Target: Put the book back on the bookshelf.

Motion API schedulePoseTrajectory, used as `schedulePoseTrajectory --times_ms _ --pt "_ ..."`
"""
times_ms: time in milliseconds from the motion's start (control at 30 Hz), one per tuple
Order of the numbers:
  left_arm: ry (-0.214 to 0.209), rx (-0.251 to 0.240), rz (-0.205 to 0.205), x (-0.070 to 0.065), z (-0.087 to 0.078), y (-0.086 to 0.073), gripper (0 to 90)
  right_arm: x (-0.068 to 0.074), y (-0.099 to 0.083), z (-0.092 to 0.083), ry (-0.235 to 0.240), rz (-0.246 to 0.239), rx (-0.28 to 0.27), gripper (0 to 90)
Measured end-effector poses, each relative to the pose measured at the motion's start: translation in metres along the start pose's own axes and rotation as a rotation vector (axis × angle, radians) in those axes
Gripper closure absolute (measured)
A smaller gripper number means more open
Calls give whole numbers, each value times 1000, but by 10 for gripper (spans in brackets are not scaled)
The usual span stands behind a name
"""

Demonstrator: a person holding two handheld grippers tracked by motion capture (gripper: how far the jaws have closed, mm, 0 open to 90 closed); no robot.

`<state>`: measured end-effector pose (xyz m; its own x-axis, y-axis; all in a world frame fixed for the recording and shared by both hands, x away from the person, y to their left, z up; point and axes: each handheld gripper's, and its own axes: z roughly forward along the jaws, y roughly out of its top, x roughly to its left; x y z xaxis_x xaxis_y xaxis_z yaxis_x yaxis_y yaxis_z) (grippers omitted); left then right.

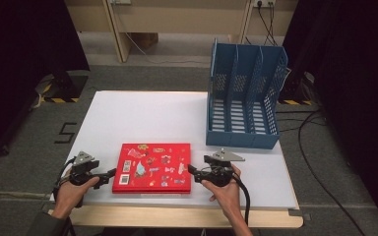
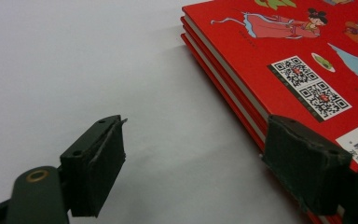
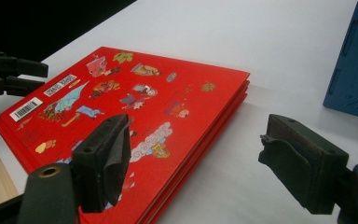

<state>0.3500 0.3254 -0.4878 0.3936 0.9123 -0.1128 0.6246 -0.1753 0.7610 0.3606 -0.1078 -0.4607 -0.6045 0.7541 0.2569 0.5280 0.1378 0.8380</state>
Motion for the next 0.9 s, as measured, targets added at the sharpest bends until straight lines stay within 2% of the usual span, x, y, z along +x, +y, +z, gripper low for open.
schedulePoseTrajectory --times_ms 67,333,433,567,667,833,900 --pt "5 -2 6 -1 0 0 203 0 -1 1 -5 -11 15 243" --pt "24 -16 36 -10 -4 2 285 -5 -7 6 -14 18 47 247" --pt "2 -14 46 -16 -3 3 269 -4 -9 9 -3 18 60 247" --pt "-25 -8 82 -27 -1 4 219 -2 -12 14 3 19 80 246" --pt "-16 -7 98 -33 0 5 212 -3 -12 16 4 33 92 245" --pt "-20 -4 98 -33 1 5 207 -3 -14 22 6 43 123 235" --pt "-19 -5 98 -34 1 4 206 -2 -14 24 13 48 119 235"
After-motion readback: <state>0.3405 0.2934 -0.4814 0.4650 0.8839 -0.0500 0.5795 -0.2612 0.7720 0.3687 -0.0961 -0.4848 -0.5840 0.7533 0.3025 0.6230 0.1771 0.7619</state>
